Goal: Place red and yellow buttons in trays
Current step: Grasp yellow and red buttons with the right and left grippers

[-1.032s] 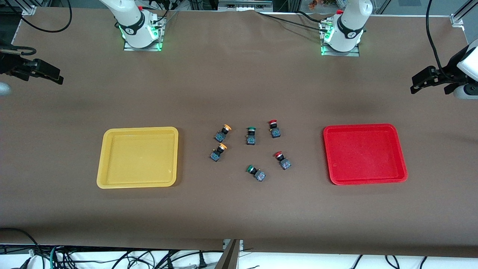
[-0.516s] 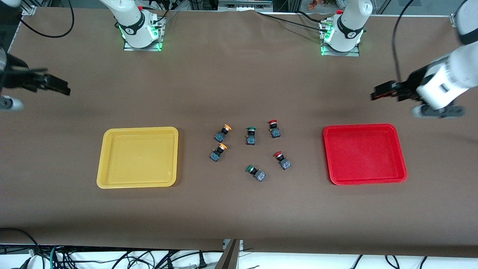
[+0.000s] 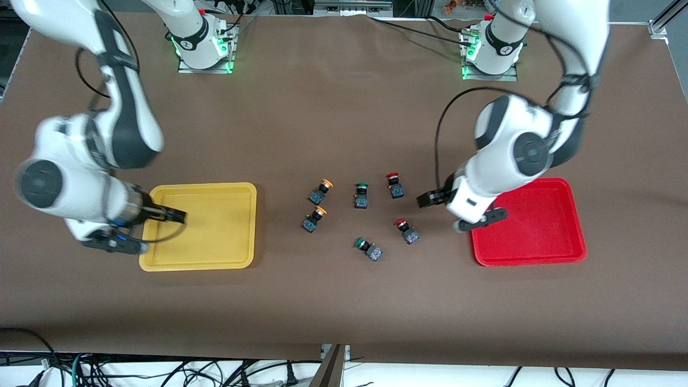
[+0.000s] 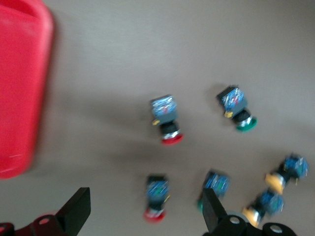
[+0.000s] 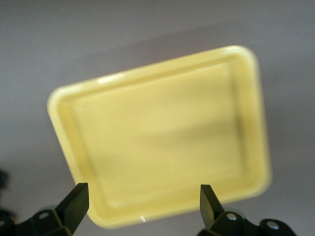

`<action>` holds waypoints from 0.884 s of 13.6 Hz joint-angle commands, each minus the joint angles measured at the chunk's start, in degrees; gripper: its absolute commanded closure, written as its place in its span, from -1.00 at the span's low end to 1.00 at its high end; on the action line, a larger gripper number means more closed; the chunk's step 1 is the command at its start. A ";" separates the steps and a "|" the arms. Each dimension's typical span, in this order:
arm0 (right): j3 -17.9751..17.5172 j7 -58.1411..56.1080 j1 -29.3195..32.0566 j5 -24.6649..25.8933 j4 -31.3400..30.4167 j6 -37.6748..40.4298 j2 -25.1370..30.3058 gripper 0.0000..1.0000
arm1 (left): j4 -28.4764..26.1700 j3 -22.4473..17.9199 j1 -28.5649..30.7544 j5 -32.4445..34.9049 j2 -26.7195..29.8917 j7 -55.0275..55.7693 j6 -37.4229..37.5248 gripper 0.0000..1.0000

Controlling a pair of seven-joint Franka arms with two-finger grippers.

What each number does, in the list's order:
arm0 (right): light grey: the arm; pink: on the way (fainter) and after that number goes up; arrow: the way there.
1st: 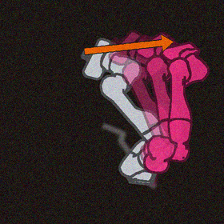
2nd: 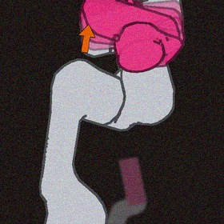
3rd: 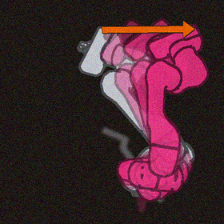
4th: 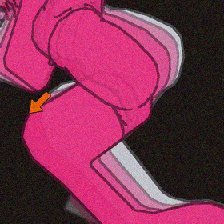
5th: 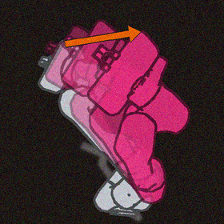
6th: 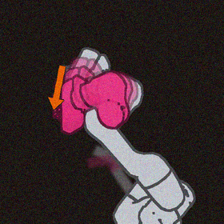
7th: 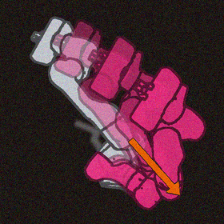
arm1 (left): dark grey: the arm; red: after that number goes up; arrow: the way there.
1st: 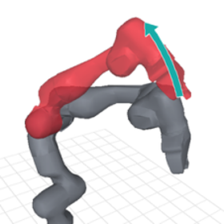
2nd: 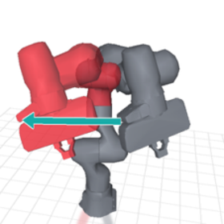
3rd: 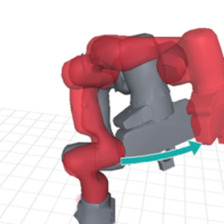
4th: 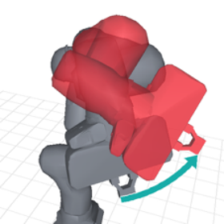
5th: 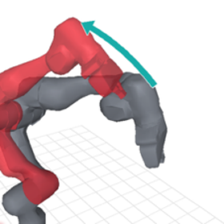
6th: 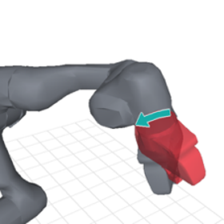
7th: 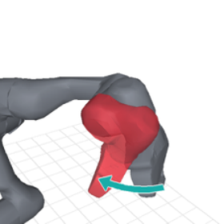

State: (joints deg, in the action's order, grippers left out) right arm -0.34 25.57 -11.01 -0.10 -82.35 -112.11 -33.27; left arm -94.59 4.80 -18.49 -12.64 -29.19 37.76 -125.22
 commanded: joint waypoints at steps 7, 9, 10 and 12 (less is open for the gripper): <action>0.34 42.79 -18.07 -1.48 1.57 -21.29 -12.42 -1.00 | 13.20 -1.02 -1.54 -0.28 -19.67 8.82 -5.91 -1.00; 0.34 44.91 -20.10 -1.30 2.62 -22.54 -14.71 -1.00 | 13.20 -1.11 -2.16 -0.28 -20.12 8.91 -5.91 0.16; 0.43 45.87 -20.80 -1.30 3.15 -22.72 -15.59 -1.00 | 13.20 -1.20 -2.16 -0.28 -20.03 8.91 -5.91 0.53; 0.43 47.28 -21.68 -1.21 4.82 -22.81 -17.09 -1.00 | 13.20 -1.28 -1.55 -0.28 -19.24 8.91 -5.47 0.94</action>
State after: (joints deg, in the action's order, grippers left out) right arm -0.58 71.22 -31.57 -0.80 -80.71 -134.91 -48.33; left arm -82.88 4.07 -20.14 -12.64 -48.66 46.01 -131.48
